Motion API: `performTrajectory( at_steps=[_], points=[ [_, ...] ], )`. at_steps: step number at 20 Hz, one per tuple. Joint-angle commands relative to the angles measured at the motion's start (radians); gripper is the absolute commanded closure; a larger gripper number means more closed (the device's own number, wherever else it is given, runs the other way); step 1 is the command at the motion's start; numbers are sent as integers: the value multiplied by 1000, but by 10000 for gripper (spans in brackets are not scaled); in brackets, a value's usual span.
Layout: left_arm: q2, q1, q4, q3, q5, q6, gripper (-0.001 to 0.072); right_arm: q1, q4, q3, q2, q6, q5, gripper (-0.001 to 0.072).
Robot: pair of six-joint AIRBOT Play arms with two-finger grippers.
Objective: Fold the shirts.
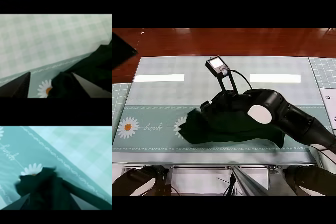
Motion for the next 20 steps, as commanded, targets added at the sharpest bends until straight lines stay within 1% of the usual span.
performTrajectory(
  at_steps=[1,4,5,6,7,8,9,10,11,12,13,15,18,20],
  points=[
    [2,1,5,-142,-3,1,14,-83,-129,10,55,-2,85,169],
    [9,5,5,-328,12,1,14,-297,-441,10,243,-2,321,171],
    [19,12,2,-408,35,-2,14,-380,-548,10,290,-4,406,195],
    [31,27,-12,-486,61,-11,14,-483,-629,10,331,-35,480,236],
    [46,53,-56,-575,94,-11,14,-606,-643,9,360,-99,521,235],
    [63,89,-116,-665,129,-10,14,-733,-605,9,376,-172,543,231],
    [80,127,-176,-748,166,3,14,-868,-509,8,382,-217,555,196],
    [91,173,-249,-831,193,39,14,-996,-392,2,383,-214,537,164],
    [93,214,-322,-900,202,86,14,-1111,-234,-16,381,-220,508,155],
    [90,256,-379,-968,214,131,14,-1197,-98,-45,381,-240,477,116],
    [85,290,-418,-1025,238,160,13,-1256,6,-79,378,-262,461,116],
    [76,333,-462,-1128,298,200,13,-1299,68,-134,361,-283,472,117],
    [43,337,-468,-1228,354,247,13,-1298,72,-196,326,-308,514,117],
    [1,337,-512,-1273,385,279,15,-1298,71,-213,304,-327,550,117]
  ],
)
